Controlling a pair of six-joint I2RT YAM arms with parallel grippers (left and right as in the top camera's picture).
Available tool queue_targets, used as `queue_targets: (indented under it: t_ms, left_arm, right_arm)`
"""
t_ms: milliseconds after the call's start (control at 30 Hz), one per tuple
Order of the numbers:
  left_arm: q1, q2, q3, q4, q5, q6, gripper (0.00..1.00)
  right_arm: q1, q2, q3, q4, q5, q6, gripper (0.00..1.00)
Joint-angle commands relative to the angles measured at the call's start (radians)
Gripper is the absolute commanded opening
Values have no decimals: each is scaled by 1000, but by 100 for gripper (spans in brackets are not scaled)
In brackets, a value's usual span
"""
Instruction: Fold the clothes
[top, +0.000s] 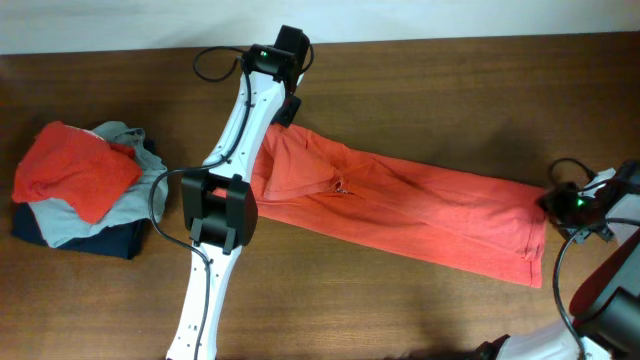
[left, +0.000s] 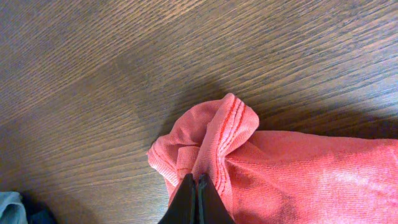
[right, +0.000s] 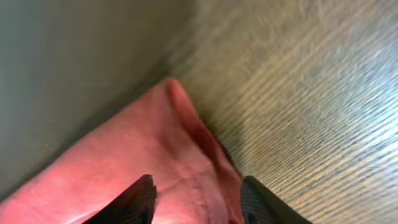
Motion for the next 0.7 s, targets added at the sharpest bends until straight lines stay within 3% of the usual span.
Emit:
queue_targets:
  t_ms: [0,167,233,333,667]
  left_arm:
    - [4,-49,21,-1,-17,-10,0]
    - [4,-49,21,-1,-17,-10,0]
    - [4,-49,21,-1,-17,-10,0]
    - [4,-49,21,-1,-18,-9,0]
    - [42,-69,21,-27,-129,-10,0]
  right_arm:
    - [5,59,-10,-6,18,13,47]
    - [15,66,-9,-6,16,12,38]
    - [14,66,-9,-2,16,12,21]
    - [14,66,-8,10,-11,12,4]
    - [-20,64,62,-42,91,12,4]
